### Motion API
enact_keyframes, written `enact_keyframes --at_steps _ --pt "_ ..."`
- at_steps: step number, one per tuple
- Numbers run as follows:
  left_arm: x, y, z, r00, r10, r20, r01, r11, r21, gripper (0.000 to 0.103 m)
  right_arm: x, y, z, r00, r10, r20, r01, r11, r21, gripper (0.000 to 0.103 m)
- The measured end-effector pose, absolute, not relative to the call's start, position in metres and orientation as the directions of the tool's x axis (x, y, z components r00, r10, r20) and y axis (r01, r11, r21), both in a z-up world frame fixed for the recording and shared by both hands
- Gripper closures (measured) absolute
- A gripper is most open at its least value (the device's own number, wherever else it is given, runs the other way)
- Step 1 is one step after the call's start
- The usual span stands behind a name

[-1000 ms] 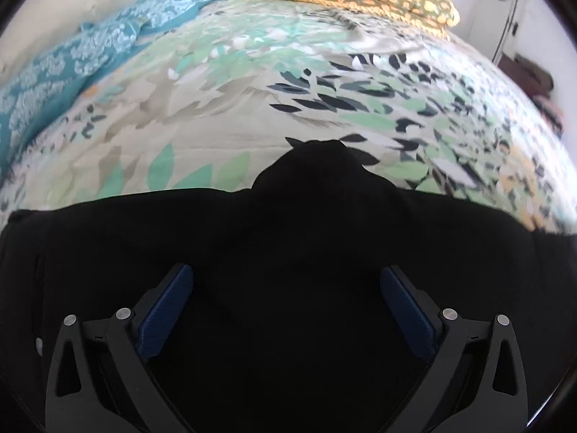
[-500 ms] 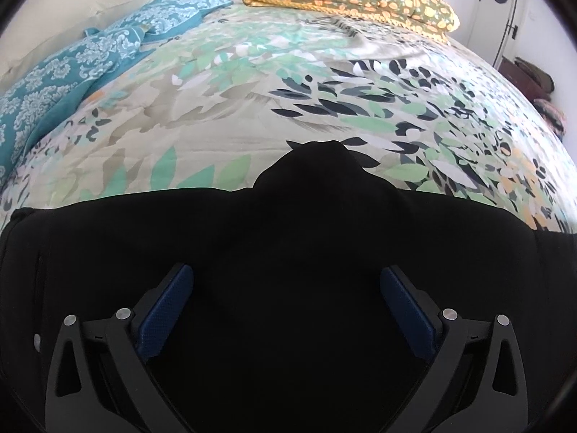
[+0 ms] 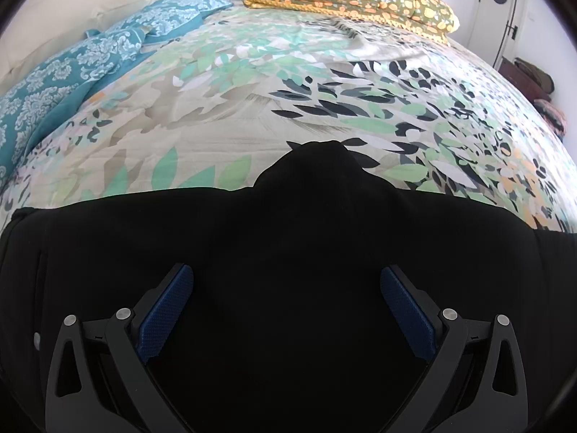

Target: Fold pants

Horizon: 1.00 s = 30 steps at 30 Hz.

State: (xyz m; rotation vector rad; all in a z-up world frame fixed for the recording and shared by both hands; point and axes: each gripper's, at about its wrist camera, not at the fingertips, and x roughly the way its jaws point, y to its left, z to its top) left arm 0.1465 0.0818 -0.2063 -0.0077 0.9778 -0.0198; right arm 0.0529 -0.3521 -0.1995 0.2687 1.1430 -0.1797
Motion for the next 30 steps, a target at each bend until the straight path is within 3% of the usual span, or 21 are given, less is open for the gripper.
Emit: enact_keyframes --at_steps 9,12,17,20,22,23,24,25,28,30 --pt "0.147 0.082 -0.207 0.559 -0.020 -0.829 0.012 1.000 -0.016 0.000 0.054 -0.350 -0.197 0.394 -0.015 -0.919 0.280 0.954 0.105 0.000" --pt "0.147 0.082 -0.207 0.559 -0.020 -0.829 0.012 1.000 -0.016 0.000 0.050 -0.361 -0.185 0.425 0.022 -0.905 0.290 0.944 0.159 0.000" --pt "0.147 0.082 -0.206 0.560 -0.017 -0.828 0.011 1.000 -0.014 0.000 0.061 -0.421 -0.175 0.418 0.078 -0.905 0.332 0.914 0.232 0.000" --pt "0.147 0.082 -0.205 0.560 -0.017 -0.828 0.011 1.000 -0.013 0.000 0.073 -0.478 -0.182 0.316 0.075 -0.946 0.374 0.906 0.197 0.001" --pt "0.147 0.082 -0.205 0.560 -0.017 -0.828 0.010 1.000 -0.013 0.000 0.070 -0.527 -0.186 0.269 0.055 -0.962 0.451 0.875 0.176 0.009" --pt "0.147 0.082 -0.205 0.560 -0.016 -0.829 0.010 1.000 -0.013 0.000 0.065 -0.551 -0.184 0.280 0.062 -0.958 0.486 0.852 0.197 0.019" --pt "0.147 0.082 -0.205 0.560 -0.016 -0.828 0.009 1.000 -0.013 0.000 0.059 -0.572 -0.180 0.320 0.101 -0.942 0.504 0.824 0.260 0.036" --pt "0.147 0.082 -0.205 0.560 -0.014 -0.828 0.009 1.000 -0.011 0.000 0.054 -0.590 -0.175 0.345 0.113 -0.932 0.526 0.798 0.292 0.041" --pt "0.147 0.082 -0.205 0.562 -0.010 -0.827 0.009 1.000 -0.006 0.000 0.042 -0.617 -0.156 0.344 0.013 -0.939 0.530 0.823 0.206 0.039" --pt "0.147 0.082 -0.205 0.563 -0.008 -0.827 0.009 1.000 -0.004 0.000 0.035 -0.624 -0.152 0.383 0.067 -0.921 0.489 0.832 0.263 0.039"
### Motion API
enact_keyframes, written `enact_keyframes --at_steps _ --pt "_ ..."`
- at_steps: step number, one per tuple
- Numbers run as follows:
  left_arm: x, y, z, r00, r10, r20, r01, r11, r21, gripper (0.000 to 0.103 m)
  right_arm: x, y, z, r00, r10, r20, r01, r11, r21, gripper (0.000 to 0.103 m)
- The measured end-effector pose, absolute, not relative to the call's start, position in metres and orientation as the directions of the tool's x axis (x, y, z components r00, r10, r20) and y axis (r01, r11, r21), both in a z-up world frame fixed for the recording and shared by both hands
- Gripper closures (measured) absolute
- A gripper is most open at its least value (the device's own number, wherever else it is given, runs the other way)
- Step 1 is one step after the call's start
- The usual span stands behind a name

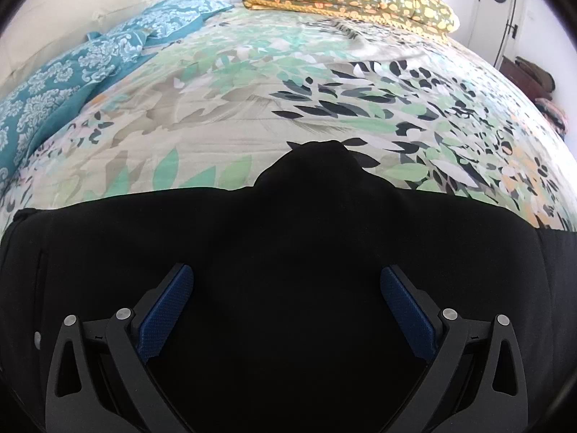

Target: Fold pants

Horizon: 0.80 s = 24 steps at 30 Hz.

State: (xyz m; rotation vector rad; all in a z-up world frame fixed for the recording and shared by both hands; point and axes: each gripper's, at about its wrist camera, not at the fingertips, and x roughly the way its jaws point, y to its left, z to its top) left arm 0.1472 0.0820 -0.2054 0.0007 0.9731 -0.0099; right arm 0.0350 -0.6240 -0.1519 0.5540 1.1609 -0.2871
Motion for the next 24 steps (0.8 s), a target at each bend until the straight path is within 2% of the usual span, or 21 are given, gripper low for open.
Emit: enact_keyframes --at_steps 3,7,14,18,19,20,21,24 --pt "0.147 0.082 -0.206 0.563 -0.007 -0.826 0.008 1.000 -0.003 0.000 0.031 -0.625 -0.160 0.395 0.169 -0.903 0.420 0.841 0.341 0.039" --pt "0.148 0.082 -0.206 0.563 -0.006 -0.827 0.008 1.000 -0.002 0.000 0.029 -0.622 -0.184 0.376 0.203 -0.904 0.405 0.842 0.357 0.039" --pt "0.147 0.082 -0.207 0.565 0.001 -0.825 0.006 1.000 0.004 0.000 0.034 -0.614 -0.204 0.402 0.398 -0.825 0.314 0.786 0.533 0.038" --pt "0.147 0.082 -0.207 0.566 0.002 -0.825 0.005 1.000 0.006 0.000 0.037 -0.607 -0.209 0.374 0.413 -0.830 0.304 0.791 0.531 0.039" --pt "0.147 0.082 -0.207 0.566 0.003 -0.824 0.005 1.000 0.007 0.000 0.037 -0.607 -0.210 0.368 0.408 -0.836 0.315 0.791 0.525 0.042" --pt "0.147 0.082 -0.207 0.567 0.003 -0.824 0.005 1.000 0.007 0.000 0.038 -0.607 -0.210 0.354 0.392 -0.849 0.328 0.798 0.505 0.052" --pt "0.147 0.082 -0.207 0.566 0.002 -0.824 0.005 1.000 0.006 0.000 0.038 -0.608 -0.211 0.338 0.382 -0.860 0.340 0.802 0.490 0.070" --pt "0.147 0.082 -0.207 0.566 0.001 -0.824 0.005 1.000 0.005 0.000 0.033 -0.607 -0.206 0.354 0.415 -0.838 0.351 0.772 0.530 0.087"
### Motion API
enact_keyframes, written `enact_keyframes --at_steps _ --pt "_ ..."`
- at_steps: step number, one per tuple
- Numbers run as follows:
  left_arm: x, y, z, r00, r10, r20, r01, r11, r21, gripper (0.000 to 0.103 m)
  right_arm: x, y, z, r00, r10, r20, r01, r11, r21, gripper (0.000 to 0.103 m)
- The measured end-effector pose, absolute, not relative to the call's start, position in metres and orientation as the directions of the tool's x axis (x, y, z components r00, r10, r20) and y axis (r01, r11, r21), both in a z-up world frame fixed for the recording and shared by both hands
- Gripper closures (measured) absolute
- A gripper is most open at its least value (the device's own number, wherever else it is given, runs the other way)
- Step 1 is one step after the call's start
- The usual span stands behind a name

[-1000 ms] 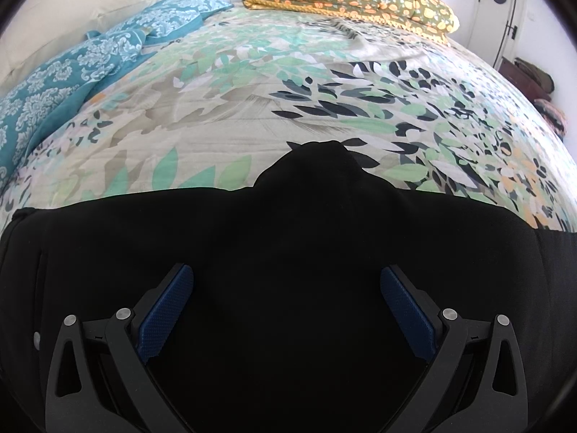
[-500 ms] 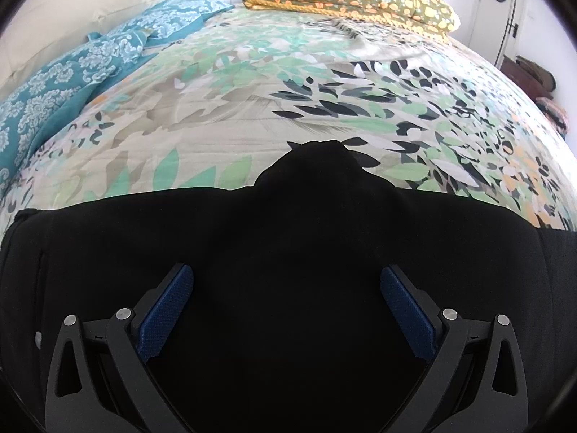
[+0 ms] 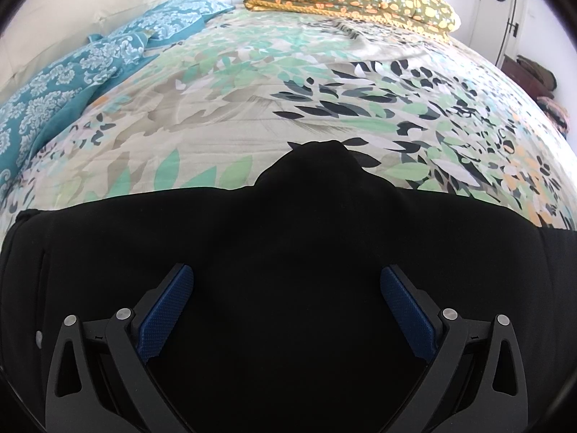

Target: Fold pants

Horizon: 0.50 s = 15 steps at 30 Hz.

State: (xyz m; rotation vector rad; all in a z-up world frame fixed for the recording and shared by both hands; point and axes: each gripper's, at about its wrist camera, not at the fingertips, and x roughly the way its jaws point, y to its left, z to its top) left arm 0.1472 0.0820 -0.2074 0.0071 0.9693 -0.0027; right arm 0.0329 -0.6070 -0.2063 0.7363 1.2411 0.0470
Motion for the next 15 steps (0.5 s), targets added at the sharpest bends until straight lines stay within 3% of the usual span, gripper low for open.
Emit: enact_keyframes --at_steps 3,10,15 --pt "0.147 0.082 -0.207 0.565 -0.001 -0.825 0.004 1.000 0.002 0.000 0.027 -0.596 -0.192 0.418 0.440 -0.795 0.343 0.734 0.586 0.088" --pt "0.150 0.087 -0.198 0.492 -0.010 -0.871 -0.014 1.000 -0.019 0.002 0.010 -0.533 -0.148 0.600 0.609 -0.520 0.201 0.514 0.834 0.088" --pt "0.133 0.107 -0.162 0.521 -0.126 -0.844 -0.035 0.985 -0.169 0.002 0.022 -0.442 -0.125 0.601 0.729 -0.329 0.075 0.358 0.931 0.088"
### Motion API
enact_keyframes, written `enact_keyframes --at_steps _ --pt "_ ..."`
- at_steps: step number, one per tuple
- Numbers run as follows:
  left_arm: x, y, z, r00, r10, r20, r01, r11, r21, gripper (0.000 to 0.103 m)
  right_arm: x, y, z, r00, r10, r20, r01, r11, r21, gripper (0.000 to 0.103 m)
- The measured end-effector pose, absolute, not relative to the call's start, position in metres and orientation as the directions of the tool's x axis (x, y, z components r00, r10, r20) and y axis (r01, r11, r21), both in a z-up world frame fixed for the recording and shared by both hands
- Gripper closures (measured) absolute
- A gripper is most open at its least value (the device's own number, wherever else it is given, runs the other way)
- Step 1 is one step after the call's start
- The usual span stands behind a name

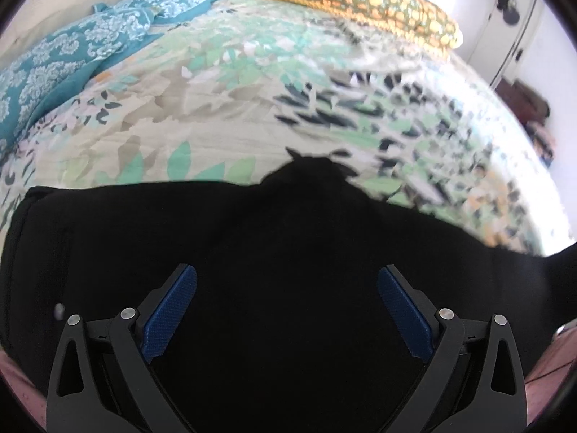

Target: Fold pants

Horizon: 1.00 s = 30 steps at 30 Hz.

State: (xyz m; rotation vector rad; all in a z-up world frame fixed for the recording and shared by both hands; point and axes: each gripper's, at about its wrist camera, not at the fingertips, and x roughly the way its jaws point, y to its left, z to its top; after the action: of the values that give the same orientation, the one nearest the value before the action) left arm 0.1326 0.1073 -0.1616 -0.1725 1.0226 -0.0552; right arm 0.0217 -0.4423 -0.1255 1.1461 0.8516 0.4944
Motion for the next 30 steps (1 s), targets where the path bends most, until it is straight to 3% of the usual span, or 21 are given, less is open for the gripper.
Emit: enact_keyframes --at_steps 4,9,14,17,19,20,21,24,29,30 --pt "0.118 0.132 -0.130 0.583 -0.170 -0.795 -0.031 0.973 -0.231 0.002 0.051 -0.351 -0.125 0.525 0.823 -0.215 0.013 0.245 0.969 0.088" --pt "0.103 0.159 -0.126 0.603 -0.164 -0.781 -0.060 0.966 -0.250 0.002 0.094 -0.232 -0.140 0.379 0.906 -0.186 -0.009 0.205 0.979 0.089" --pt "0.103 0.172 -0.134 0.588 -0.195 -0.785 -0.110 0.942 -0.316 0.002 0.128 -0.135 -0.158 0.279 0.934 -0.222 -0.006 0.233 0.972 0.089" --pt "0.105 0.168 -0.137 0.579 -0.194 -0.792 -0.095 0.949 -0.301 0.002 0.137 -0.085 -0.163 0.241 0.909 -0.341 -0.064 0.366 0.929 0.088" --pt "0.104 0.167 -0.139 0.568 -0.208 -0.796 -0.084 0.948 -0.308 0.002 0.141 -0.059 -0.165 0.228 0.849 -0.476 -0.100 0.507 0.856 0.071" --pt "0.103 0.168 -0.139 0.565 -0.226 -0.794 -0.079 0.943 -0.324 0.002 0.140 -0.054 -0.167 0.223 0.836 -0.502 -0.098 0.531 0.841 0.046" --pt "0.101 0.170 -0.139 0.562 -0.251 -0.788 -0.076 0.933 -0.351 0.002 0.139 -0.057 -0.165 0.238 0.836 -0.494 -0.092 0.525 0.846 0.034" --pt "0.097 0.175 -0.137 0.557 -0.326 -0.764 -0.070 0.898 -0.434 0.002 0.127 -0.089 -0.144 0.325 0.845 -0.424 -0.129 0.484 0.866 0.032" --pt "0.090 0.144 -0.127 0.516 -0.493 -0.701 0.089 0.844 -0.529 0.005 0.093 -0.153 -0.111 0.462 0.704 -0.540 -0.206 0.677 0.707 0.021" --pt "0.089 0.131 -0.125 0.500 -0.514 -0.697 0.136 0.842 -0.523 0.011 0.083 -0.164 -0.112 0.481 0.671 -0.564 -0.203 0.711 0.673 0.021"
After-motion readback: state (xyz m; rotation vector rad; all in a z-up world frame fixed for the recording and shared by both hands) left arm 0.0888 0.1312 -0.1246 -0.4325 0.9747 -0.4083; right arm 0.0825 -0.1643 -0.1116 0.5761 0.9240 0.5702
